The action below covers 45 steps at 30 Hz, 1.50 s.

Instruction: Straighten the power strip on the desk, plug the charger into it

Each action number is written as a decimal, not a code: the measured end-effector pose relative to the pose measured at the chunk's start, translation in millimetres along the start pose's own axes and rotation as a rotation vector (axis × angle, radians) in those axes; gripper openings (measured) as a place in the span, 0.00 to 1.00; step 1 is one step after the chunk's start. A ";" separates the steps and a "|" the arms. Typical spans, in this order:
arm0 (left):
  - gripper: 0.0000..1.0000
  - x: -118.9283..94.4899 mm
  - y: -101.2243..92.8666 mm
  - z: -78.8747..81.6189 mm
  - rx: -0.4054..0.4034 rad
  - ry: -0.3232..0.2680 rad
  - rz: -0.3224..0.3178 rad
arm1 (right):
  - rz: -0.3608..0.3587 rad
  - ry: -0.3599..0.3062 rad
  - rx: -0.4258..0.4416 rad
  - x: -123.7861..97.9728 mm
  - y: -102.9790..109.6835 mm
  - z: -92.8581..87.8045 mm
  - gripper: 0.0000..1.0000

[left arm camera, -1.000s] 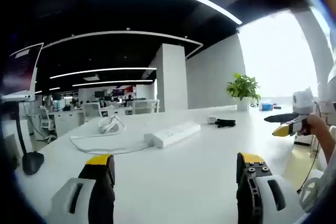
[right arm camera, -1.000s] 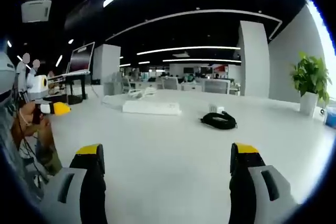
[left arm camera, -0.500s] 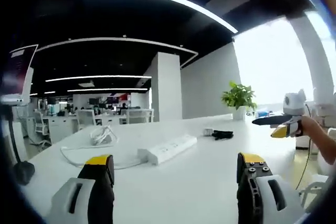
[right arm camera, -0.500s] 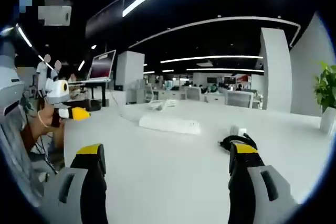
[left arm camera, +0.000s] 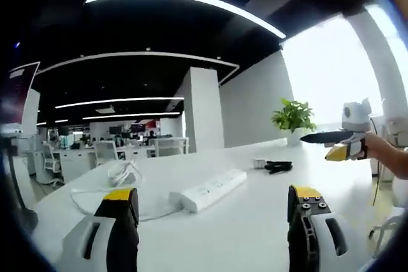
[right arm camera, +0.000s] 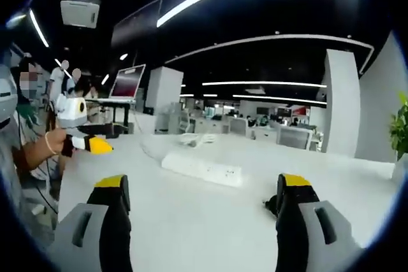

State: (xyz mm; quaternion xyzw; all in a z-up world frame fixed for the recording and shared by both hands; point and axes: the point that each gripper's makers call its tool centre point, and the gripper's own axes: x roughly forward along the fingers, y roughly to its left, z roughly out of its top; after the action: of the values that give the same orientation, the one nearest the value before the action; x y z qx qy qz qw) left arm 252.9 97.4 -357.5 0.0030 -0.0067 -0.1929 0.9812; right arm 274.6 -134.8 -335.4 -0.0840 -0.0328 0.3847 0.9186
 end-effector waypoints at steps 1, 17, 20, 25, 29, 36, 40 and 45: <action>0.99 2.0 0.8 -0.7 0.005 0.004 0.005 | 0.006 0.003 0.003 2.9 -0.2 -1.0 0.95; 0.99 38.8 13.4 6.5 0.030 -0.064 0.061 | -0.023 0.000 -0.033 58.0 -21.1 -24.9 0.91; 0.99 47.0 13.2 1.3 0.046 -0.048 0.059 | 0.000 -0.043 -0.006 67.4 -22.3 -21.5 0.88; 0.99 58.1 13.1 -5.2 0.040 -0.030 0.049 | 0.009 -0.045 -0.065 80.9 -30.4 -15.5 0.88; 0.99 61.0 15.2 -0.4 0.038 -0.041 0.048 | 0.015 -0.042 -0.061 88.2 -36.7 -14.9 0.88; 0.99 67.0 11.5 11.1 -0.024 -0.087 -0.005 | 0.024 -0.018 -0.059 96.6 -39.3 -24.9 0.94; 0.99 73.7 12.2 5.6 -0.036 -0.054 -0.011 | 0.048 -0.008 -0.073 102.2 -38.0 -29.6 0.95; 0.99 82.4 12.6 -7.1 -0.019 -0.019 -0.011 | 0.081 -0.019 -0.107 109.6 -38.3 -30.9 0.93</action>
State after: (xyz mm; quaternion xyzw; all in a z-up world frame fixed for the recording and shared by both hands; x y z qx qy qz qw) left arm 334.0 77.9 -363.5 -0.0080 -0.0145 -0.1982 0.9800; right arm 382.3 -87.1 -359.5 -0.1305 -0.0586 0.4201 0.8961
